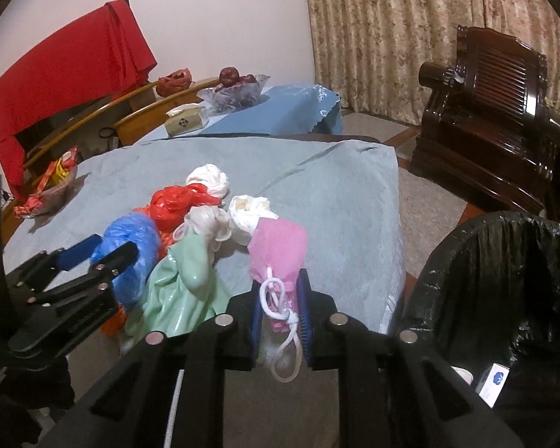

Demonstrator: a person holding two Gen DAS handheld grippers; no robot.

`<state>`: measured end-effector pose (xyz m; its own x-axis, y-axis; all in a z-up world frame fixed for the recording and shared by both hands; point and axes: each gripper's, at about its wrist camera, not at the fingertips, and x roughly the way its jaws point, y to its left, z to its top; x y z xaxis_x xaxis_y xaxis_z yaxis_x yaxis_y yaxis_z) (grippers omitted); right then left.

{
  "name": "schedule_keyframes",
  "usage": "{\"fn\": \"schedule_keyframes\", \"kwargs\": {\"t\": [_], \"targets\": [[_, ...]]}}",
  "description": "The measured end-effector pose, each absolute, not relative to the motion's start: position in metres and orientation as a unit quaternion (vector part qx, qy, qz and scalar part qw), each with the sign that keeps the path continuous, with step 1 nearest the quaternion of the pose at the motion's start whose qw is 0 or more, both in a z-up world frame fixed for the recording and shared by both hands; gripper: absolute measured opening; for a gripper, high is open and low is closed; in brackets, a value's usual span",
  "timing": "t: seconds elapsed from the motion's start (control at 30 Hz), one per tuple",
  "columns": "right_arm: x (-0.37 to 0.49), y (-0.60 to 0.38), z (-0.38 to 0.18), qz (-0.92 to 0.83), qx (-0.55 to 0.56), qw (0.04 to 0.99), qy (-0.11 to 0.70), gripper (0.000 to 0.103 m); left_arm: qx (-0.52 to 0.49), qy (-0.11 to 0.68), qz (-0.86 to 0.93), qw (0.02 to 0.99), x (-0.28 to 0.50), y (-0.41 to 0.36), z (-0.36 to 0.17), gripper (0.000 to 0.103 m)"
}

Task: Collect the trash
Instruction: 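Carry the blue bag and pink pouch over the bin and release both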

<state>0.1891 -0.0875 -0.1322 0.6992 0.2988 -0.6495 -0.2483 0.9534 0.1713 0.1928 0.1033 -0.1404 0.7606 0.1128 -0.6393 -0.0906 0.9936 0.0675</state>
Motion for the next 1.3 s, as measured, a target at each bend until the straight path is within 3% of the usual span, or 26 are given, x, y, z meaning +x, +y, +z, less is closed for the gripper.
{"fn": "schedule_keyframes", "kwargs": {"t": [0.13,0.3,1.3], "targets": [[0.187,-0.088,-0.131,0.153,0.04,0.92,0.358,0.017,0.028,0.336,0.054,0.94,0.191,0.1,-0.139,0.022],[0.184,-0.085,-0.124,0.158,0.037,0.922,0.351,0.017,0.024,0.318,0.049,0.947,0.184,0.099,-0.129,0.004],[0.143,-0.139,-0.057,0.135,0.057,0.95,0.277,0.017,0.005,0.241,-0.02,0.97,0.148,0.041,-0.046,0.003]]}}
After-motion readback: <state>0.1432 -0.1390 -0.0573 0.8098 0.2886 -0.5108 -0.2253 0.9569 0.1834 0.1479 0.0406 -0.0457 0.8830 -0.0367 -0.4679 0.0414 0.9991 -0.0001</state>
